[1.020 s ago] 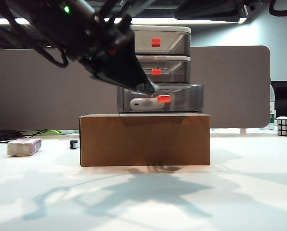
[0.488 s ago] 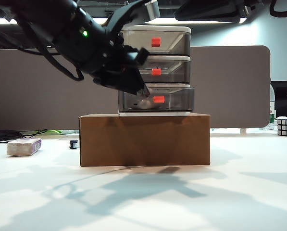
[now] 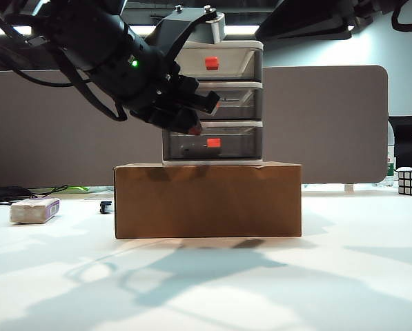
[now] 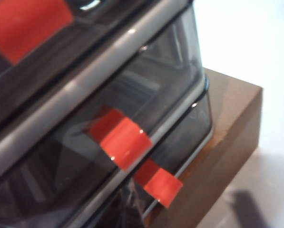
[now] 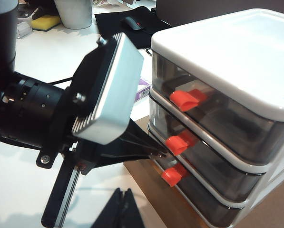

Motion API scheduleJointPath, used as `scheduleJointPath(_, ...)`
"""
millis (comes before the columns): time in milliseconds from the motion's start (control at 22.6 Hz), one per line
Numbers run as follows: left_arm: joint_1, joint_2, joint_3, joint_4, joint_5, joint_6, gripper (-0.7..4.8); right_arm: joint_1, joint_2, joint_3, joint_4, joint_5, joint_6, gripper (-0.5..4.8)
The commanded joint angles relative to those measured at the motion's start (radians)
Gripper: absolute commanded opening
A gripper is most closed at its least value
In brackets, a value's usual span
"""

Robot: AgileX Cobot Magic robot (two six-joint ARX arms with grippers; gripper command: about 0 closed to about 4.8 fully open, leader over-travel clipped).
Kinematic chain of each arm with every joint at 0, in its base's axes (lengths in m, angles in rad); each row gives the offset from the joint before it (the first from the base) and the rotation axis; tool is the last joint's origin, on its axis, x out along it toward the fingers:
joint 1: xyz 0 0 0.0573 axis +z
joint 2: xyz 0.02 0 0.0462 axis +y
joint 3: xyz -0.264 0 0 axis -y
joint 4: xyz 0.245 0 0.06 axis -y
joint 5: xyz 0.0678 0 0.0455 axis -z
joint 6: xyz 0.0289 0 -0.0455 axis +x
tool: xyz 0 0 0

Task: Open the third layer of the drawer on the table, pick up the earphone case on the table and put it in, and finally close the drawer.

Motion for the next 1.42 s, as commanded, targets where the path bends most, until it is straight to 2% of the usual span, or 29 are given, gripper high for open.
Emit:
scheduleJointPath(44, -0.004, -0.031, 0.003, -0.030, 0.000, 0.003, -0.05, 0.000, -0.023, 0.004, 0.006, 0.002, -0.004, -0.05)
scheduleJointPath(222, -0.009, -0.122, -0.001, -0.139, 0.077, -0.032, -0.05, 0.000, -0.081, 0.004, -0.036, 0.028, 0.014, -0.05)
scheduleJointPath(355, -0.011, -0.228, -0.032, -0.208, 0.124, -0.050, -0.05, 0.000, -0.146, 0.004, -0.124, 0.116, 0.023, -0.05)
scheduleJointPath(443, -0.011, -0.377, -0.126, -0.235, 0.137, -0.077, -0.05, 0.000, -0.241, -0.017, -0.209, 0.222, 0.030, -0.05)
scheduleJointPath(576, -0.010, -0.514, -0.224, -0.235, 0.137, -0.164, -0.05, 0.000, -0.337, -0.063, -0.247, 0.286, 0.076, -0.05)
scheduleJointPath(754, -0.018, -0.700, -0.360, -0.209, 0.130, -0.220, -0.05, 0.000, -0.472, -0.155, -0.250, 0.369, 0.125, -0.05)
scheduleJointPath(842, -0.016, -0.802, -0.447, -0.173, 0.128, -0.253, -0.05, 0.001, -0.574, -0.238, -0.248, 0.372, 0.132, -0.05)
scheduleJointPath(1020, -0.018, -0.891, -0.557, -0.108, 0.102, -0.316, -0.05, 0.001, -0.698, -0.343, -0.241, 0.376, 0.140, -0.05)
scheduleJointPath(1152, -0.017, -0.937, -0.614, -0.106, 0.103, -0.323, -0.05, 0.002, -0.787, -0.400, -0.229, 0.382, 0.194, -0.05)
scheduleJointPath(1285, -0.017, -0.957, -0.659, -0.103, 0.103, -0.326, -0.05, 0.002, -0.877, -0.454, -0.237, 0.439, 0.196, -0.05)
scheduleJointPath(1418, -0.017, -0.963, -0.696, -0.061, 0.103, -0.339, -0.05, 0.002, -0.948, -0.500, -0.239, 0.439, 0.198, -0.05)
